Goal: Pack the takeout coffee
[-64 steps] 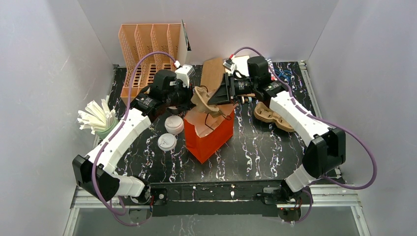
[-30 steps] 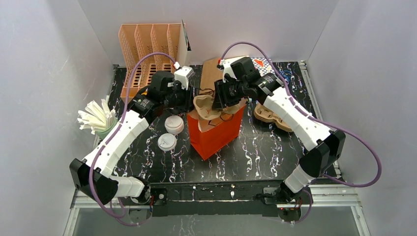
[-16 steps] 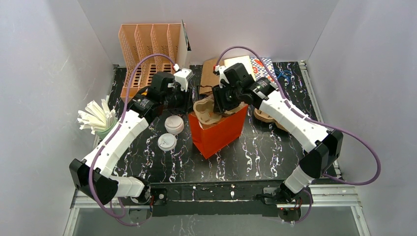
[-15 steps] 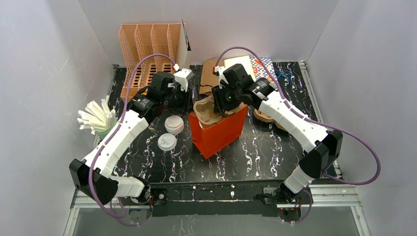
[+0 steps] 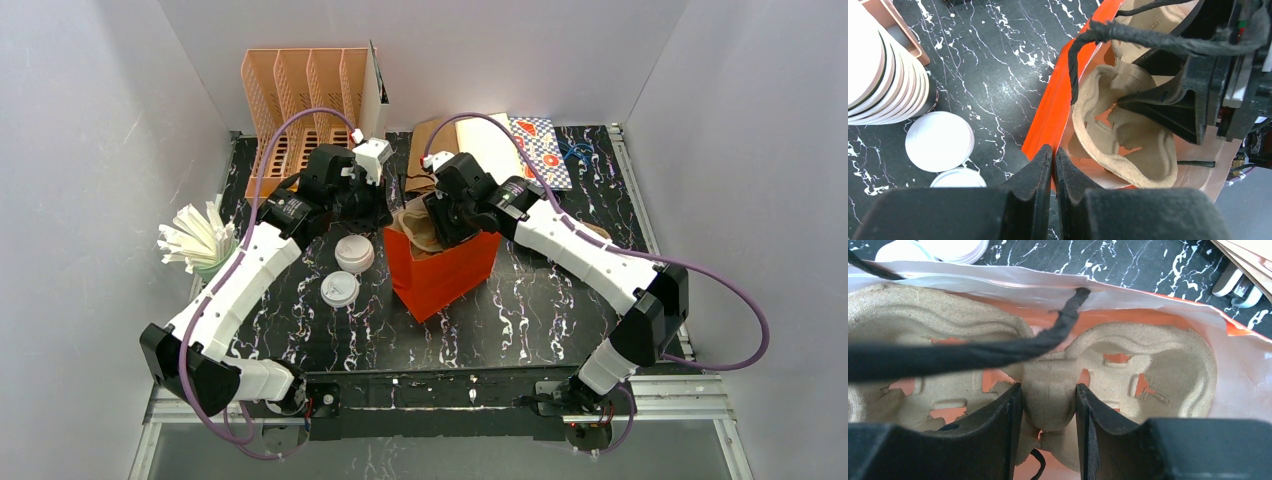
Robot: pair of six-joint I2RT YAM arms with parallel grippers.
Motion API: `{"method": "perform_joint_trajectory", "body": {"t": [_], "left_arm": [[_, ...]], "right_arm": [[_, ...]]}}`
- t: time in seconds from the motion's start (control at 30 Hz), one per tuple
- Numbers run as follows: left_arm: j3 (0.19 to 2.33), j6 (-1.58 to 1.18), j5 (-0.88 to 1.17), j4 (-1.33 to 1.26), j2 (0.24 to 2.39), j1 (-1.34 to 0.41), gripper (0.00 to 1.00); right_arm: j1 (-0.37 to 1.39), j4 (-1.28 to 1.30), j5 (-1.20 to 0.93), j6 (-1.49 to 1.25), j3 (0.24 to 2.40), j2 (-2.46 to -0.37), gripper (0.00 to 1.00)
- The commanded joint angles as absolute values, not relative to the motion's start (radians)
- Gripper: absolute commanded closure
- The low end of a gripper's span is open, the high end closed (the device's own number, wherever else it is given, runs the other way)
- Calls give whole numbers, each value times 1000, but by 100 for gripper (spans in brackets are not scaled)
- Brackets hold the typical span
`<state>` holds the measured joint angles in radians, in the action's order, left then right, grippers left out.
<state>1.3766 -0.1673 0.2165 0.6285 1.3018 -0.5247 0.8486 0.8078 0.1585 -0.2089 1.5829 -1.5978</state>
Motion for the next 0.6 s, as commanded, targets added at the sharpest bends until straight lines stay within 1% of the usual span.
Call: {"method": "perform_joint_trajectory", "body": {"t": [0.0,0.2,0.57], "left_arm": [[1427,-148,188,688,1308,-520,95],[1440,-128,185,711,1309,-520,97],[1437,-102,199,735,1315,-520,97]], "right_arm": [[845,803,288,-198,1546,-1562,62],[845,827,388,-193,1580,-1580,62],[845,823,396,-202,1631,-1604,62]]}}
